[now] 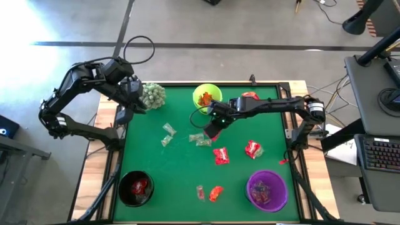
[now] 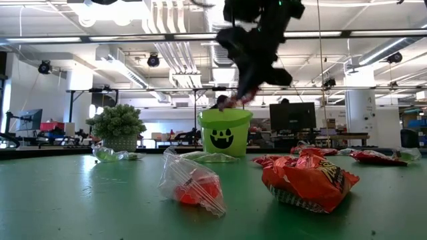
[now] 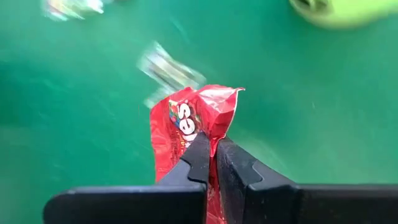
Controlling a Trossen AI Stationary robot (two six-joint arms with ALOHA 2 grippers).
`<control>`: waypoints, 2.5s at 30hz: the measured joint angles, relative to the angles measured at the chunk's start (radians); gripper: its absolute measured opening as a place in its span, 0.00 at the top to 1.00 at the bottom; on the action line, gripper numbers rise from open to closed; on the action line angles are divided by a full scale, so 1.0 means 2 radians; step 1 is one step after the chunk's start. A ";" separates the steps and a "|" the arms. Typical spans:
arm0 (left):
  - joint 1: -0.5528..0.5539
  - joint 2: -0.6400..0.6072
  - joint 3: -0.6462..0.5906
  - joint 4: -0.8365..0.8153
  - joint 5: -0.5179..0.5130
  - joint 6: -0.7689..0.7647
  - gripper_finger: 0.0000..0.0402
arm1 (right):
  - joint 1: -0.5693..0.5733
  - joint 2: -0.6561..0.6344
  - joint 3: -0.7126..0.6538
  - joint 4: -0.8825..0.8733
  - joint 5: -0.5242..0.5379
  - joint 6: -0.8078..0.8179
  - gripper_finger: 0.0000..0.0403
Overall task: Organize candy in baskets
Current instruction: Put the red candy into the black bucket
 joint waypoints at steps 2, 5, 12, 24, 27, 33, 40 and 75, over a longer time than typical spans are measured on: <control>0.000 0.000 0.000 0.000 0.000 -0.013 0.81 | 0.002 -0.001 0.020 0.000 0.002 -0.009 0.98; 0.000 0.002 0.000 0.000 0.000 -0.062 0.81 | 0.005 -0.002 0.051 -0.001 0.003 -0.034 0.98; 0.000 0.005 0.000 0.004 0.056 -0.157 0.81 | 0.012 -0.002 0.114 -0.001 0.003 -0.085 0.98; -0.002 0.005 0.000 0.151 0.220 -0.341 0.71 | 0.022 -0.002 0.184 -0.001 0.002 -0.124 0.98; -0.002 0.011 0.000 0.144 0.207 -0.329 0.64 | 0.024 -0.003 0.202 0.002 0.002 -0.126 0.98; -0.003 0.035 0.000 0.145 0.098 -0.282 0.52 | 0.026 -0.003 0.238 0.014 0.003 -0.146 0.98; -0.006 0.063 0.000 0.175 0.098 -0.284 0.50 | 0.026 -0.003 0.267 0.020 0.003 -0.155 0.98; -0.020 0.134 0.000 0.272 0.154 -0.244 0.63 | 0.025 -0.003 0.268 0.060 0.002 -0.153 0.98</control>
